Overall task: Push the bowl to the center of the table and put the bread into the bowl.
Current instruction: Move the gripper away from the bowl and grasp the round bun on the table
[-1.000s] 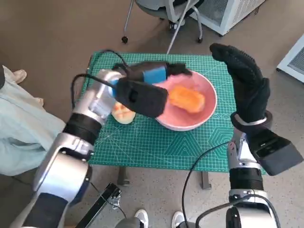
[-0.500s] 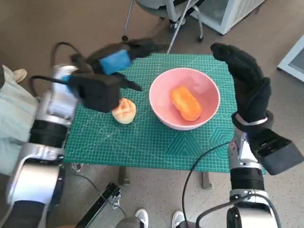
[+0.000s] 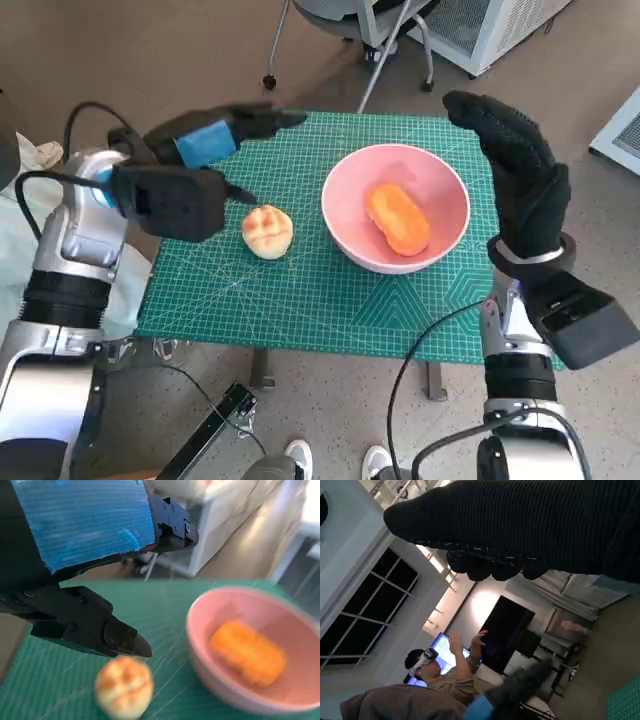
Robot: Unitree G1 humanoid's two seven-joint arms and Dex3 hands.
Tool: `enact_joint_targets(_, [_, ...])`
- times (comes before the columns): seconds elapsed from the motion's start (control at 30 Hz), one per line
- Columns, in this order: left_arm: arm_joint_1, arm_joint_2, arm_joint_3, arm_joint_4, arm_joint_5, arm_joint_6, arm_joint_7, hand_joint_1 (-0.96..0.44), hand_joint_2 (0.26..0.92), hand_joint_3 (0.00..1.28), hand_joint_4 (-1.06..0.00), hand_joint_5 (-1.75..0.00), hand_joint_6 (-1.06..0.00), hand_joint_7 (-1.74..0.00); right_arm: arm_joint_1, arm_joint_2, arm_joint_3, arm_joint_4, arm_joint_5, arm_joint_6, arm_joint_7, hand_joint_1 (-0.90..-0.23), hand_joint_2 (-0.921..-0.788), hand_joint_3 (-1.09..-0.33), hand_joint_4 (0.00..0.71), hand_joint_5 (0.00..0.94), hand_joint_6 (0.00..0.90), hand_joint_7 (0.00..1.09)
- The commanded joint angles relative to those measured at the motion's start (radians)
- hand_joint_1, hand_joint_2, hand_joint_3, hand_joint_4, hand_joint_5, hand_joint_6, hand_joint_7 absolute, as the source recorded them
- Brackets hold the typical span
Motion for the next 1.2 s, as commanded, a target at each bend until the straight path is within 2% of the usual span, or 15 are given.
enact_joint_targets(0.03, [0.002,-0.01,-0.031,0.037,0.029,0.027,-0.008,-0.05,0.814,0.0,-0.17,0.0,-0.32,-0.03,0.012,-0.001,0.003,0.013,-0.003,0.011,0.004,-0.565,-0.921,-0.685,0.37,0.0,0.046,0.78])
enact_joint_targets(0.4, [-0.018,-0.062,-0.116,0.161,0.124,0.067,0.025,-0.08,0.8,0.0,-0.17,0.0,-0.32,-0.02,0.011,-0.004,0.009,0.015,-0.01,0.009,0.007,-0.568,-0.921,-0.688,0.37,0.0,0.043,0.78])
enact_joint_targets(0.83, [-0.064,-0.145,-0.198,0.374,0.216,0.092,0.098,-0.11,0.796,0.0,-0.17,-0.01,-0.32,-0.01,0.019,-0.01,0.01,-0.006,0.004,0.026,0.018,-0.563,-0.921,-0.693,0.369,0.0,0.036,0.79])
enact_joint_targets(1.03, [-0.08,-0.184,-0.225,0.459,0.245,0.105,0.146,-0.09,0.798,0.0,-0.23,-0.02,-0.37,-0.03,0.025,-0.009,0.009,-0.02,0.005,0.033,0.016,-0.567,-0.921,-0.691,0.37,0.001,0.037,0.79])
enact_joint_targets(1.13, [-0.083,-0.199,-0.236,0.492,0.259,0.107,0.175,-0.09,0.809,0.01,-0.28,-0.04,-0.42,-0.05,0.026,-0.008,0.008,-0.024,0.007,0.035,0.017,-0.575,-0.921,-0.689,0.37,0.001,0.037,0.79])
enact_joint_targets(1.2, [-0.082,-0.205,-0.246,0.506,0.268,0.102,0.195,-0.1,0.826,0.01,-0.36,-0.05,-0.48,-0.06,0.026,-0.007,0.008,-0.026,0.007,0.036,0.017,-0.58,-0.921,-0.687,0.37,0.001,0.038,0.79])
